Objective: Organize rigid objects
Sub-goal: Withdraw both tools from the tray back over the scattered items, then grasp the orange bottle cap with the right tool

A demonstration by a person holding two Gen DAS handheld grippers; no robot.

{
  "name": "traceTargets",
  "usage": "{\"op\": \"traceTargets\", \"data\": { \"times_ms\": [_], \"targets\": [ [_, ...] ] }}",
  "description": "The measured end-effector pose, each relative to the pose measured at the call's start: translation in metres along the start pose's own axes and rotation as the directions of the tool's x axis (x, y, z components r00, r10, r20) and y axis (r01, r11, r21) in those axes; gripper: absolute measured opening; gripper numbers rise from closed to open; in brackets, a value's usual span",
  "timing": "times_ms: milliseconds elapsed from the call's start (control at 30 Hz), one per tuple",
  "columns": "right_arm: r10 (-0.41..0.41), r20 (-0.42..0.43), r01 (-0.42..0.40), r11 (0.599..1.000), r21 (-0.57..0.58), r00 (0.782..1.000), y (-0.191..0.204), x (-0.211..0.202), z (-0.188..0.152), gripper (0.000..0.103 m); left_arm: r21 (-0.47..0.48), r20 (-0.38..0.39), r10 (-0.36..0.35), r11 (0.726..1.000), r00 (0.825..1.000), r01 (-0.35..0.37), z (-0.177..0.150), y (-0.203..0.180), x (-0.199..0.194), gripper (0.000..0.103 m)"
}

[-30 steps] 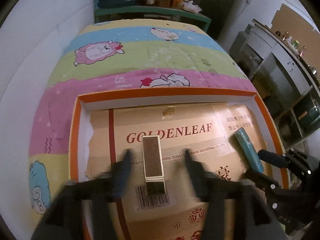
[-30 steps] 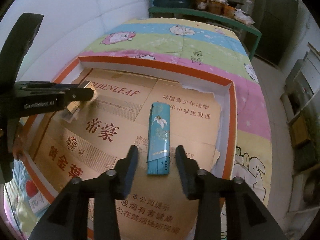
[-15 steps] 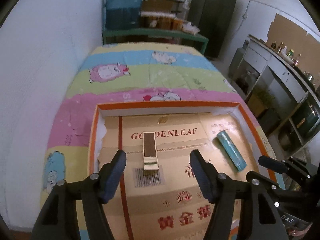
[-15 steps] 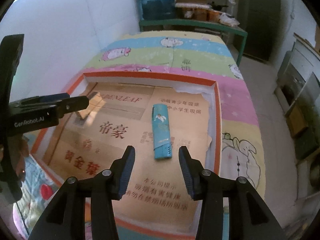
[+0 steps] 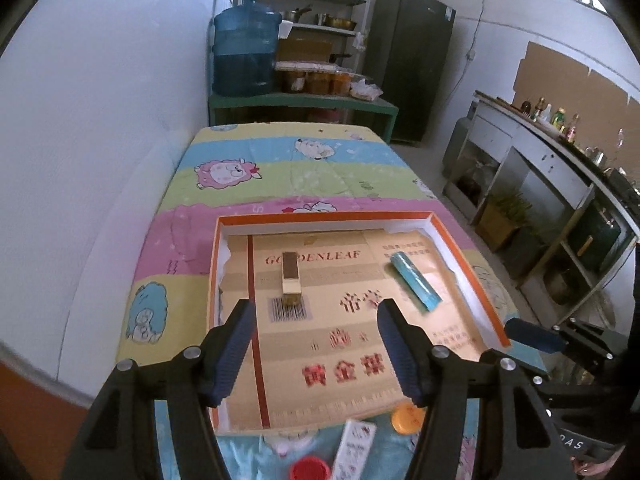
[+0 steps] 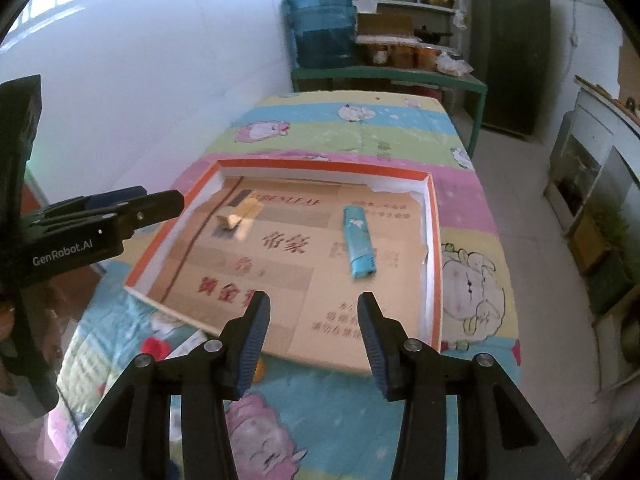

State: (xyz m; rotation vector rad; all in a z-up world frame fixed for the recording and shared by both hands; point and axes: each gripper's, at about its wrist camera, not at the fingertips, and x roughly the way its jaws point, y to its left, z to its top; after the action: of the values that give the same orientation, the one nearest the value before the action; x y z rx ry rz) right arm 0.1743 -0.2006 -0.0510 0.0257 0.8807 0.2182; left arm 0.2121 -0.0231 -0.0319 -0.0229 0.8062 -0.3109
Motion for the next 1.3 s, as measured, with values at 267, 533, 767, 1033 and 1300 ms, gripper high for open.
{"op": "traceTargets", "data": {
  "times_ms": [267, 533, 767, 1033, 1300],
  "targets": [
    [0.023, 0.016, -0.023, 1.000, -0.008, 1.000, 0.023, -0.030, -0.023, 0.052, -0.009, 0.035, -0.004, 1.000, 0.999, 0.004, -0.025, 0.001, -0.040, 0.064],
    [0.021, 0.010, -0.021, 1.000, -0.011, 1.000, 0.035, -0.049, -0.049, 0.052, 0.002, 0.057, -0.001, 1.000, 0.998, 0.001, -0.052, -0.006, -0.070, 0.064],
    [0.019, 0.028, -0.018, 0.999, -0.031, 0.999, 0.048, -0.070, -0.077, 0.063, -0.018, 0.068, -0.008, 1.000, 0.998, 0.009, -0.077, -0.006, -0.089, 0.064],
    [0.030, 0.034, -0.027, 0.994, -0.108, 0.999, 0.078, -0.086, -0.122, 0.063, -0.026, 0.059, -0.007, 1.000, 0.998, 0.009, -0.109, -0.007, -0.101, 0.064],
    [0.028, 0.018, -0.026, 0.994, -0.104, 0.999, 0.092, -0.089, -0.164, 0.063, -0.035, 0.058, -0.009, 0.999, 0.998, 0.011, -0.134, -0.010, -0.108, 0.064]
  ]
}}
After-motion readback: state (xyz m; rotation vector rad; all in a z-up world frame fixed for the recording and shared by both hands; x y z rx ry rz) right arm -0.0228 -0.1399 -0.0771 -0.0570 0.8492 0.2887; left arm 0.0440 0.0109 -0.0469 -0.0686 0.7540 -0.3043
